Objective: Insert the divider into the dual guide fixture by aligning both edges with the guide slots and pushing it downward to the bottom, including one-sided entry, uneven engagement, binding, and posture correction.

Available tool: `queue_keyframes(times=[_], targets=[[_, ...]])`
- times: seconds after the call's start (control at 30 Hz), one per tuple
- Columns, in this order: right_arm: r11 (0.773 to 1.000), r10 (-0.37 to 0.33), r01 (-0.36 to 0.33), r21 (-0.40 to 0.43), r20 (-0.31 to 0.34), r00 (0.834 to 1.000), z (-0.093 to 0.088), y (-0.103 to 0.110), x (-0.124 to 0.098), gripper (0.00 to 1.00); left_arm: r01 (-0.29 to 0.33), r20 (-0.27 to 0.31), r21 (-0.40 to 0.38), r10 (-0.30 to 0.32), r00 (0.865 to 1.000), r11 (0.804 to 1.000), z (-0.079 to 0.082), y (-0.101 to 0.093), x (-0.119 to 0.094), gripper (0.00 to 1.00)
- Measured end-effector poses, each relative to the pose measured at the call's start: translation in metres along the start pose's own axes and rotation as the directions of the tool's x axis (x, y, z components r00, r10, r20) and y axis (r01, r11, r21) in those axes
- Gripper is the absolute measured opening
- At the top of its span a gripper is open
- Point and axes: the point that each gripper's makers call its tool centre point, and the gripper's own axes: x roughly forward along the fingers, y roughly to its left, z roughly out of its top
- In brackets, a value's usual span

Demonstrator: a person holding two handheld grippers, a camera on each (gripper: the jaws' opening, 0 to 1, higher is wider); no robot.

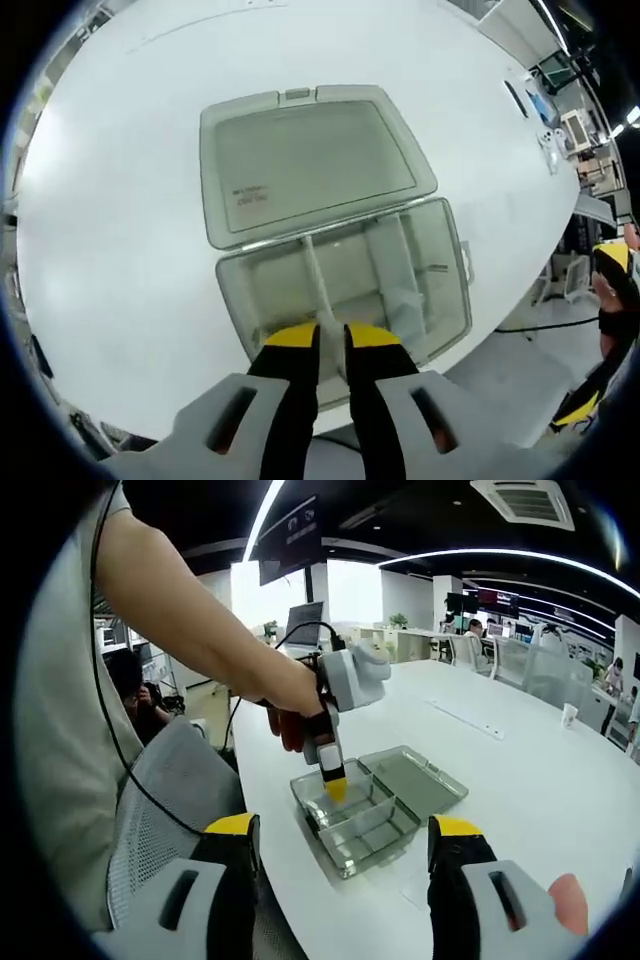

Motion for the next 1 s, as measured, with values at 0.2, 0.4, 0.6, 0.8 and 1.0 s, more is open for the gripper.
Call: queue_keyframes(times=[0.2,0.4,0.6,0.8,1.0], targets=[[1.000,0.006,-0.006,-0.005,0.001,1.000,0.0024,0.0022,0.0005,0.66,0.014,-0.004,-0.024,-0.014,1.000,1.000,-0.0027,-0.0015,-0.0030,0.06],[1.000,0.008,-0.008,-0.009,-0.001,1.000,0.0031,0.0044,0.0001,0.66,0.010,-0.018,-0.030,-0.010,1.000,0.999,-0.0041,-0.0047,-0.0025,0.01],[1.000,0.001,-0.001,-0.007,-0.001,1.000,0.0022,0.0046,-0.0015,0.66,-0.008,-0.037,-0.038,0.007,0.999,0.999,-0.0051,-0.0051,0.0002,0.00],[1.000,-0.004,0.004,-0.003,-0.002,1.000,0.0007,0.0039,-0.0033,0.66,-0.024,-0.054,-0.024,0.022,0.998,0.999,-0.0055,-0.0062,-0.0005,0.00],[1.000,-0.008,0.008,-0.004,-0.003,1.000,0.0008,0.0033,-0.0040,0.66,-0.031,-0.055,-0.017,0.030,0.998,0.999,-0.0064,-0.0063,0.0002,0.00]])
